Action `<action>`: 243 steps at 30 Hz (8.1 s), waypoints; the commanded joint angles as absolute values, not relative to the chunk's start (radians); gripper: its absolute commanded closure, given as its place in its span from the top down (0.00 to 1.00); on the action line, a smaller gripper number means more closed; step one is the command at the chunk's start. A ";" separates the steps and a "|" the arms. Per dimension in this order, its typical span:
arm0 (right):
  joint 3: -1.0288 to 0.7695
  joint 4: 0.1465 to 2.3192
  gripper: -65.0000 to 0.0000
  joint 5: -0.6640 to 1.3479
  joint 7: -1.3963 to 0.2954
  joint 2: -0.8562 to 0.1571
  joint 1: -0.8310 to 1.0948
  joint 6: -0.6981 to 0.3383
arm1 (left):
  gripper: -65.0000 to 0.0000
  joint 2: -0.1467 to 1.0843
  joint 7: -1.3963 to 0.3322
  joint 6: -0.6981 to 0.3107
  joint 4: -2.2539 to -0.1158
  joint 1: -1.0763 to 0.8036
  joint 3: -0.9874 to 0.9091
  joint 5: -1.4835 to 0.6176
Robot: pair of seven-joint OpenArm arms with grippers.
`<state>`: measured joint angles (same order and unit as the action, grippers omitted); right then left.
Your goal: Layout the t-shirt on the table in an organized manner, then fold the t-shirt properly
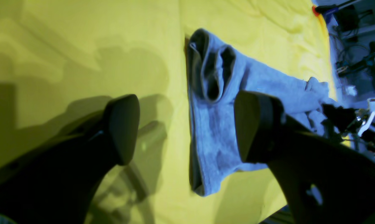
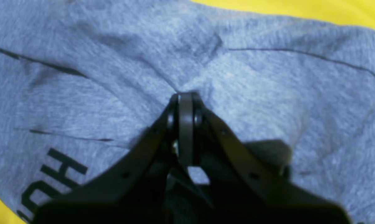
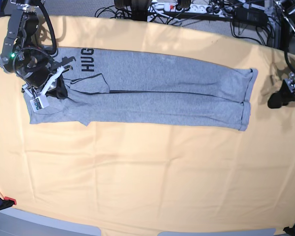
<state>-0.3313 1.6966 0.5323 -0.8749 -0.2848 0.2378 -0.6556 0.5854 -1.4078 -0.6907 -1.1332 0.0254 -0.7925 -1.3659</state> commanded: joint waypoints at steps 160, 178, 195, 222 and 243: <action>-0.334 1.701 0.00 0.588 -0.965 -0.297 0.238 -0.670 | 0.00 -0.058 -1.396 -0.698 -1.647 0.123 0.240 -1.199; -0.334 1.703 0.00 0.587 -0.962 -0.300 0.202 -0.673 | 0.00 -0.057 -1.396 -0.698 -1.645 0.196 -0.088 -1.103; -0.334 1.705 0.00 0.588 -0.965 -0.302 0.149 -0.673 | 0.00 -0.044 -1.338 -0.625 -1.645 0.083 0.026 -0.876; -0.342 1.708 0.00 0.588 -0.966 -0.302 0.119 -0.674 | 0.00 -0.044 -1.346 -0.698 -1.645 0.178 0.074 -0.976; -0.651 1.774 0.62 0.659 -1.070 -0.343 0.058 -0.560 | 0.00 0.038 -1.151 -0.683 -1.496 0.104 -0.064 -0.745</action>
<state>-0.6449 1.7561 0.6472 -1.0866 -0.3225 0.0658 -0.5602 0.0345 -1.1629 -0.6849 -1.4834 0.0830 -0.0608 -0.7364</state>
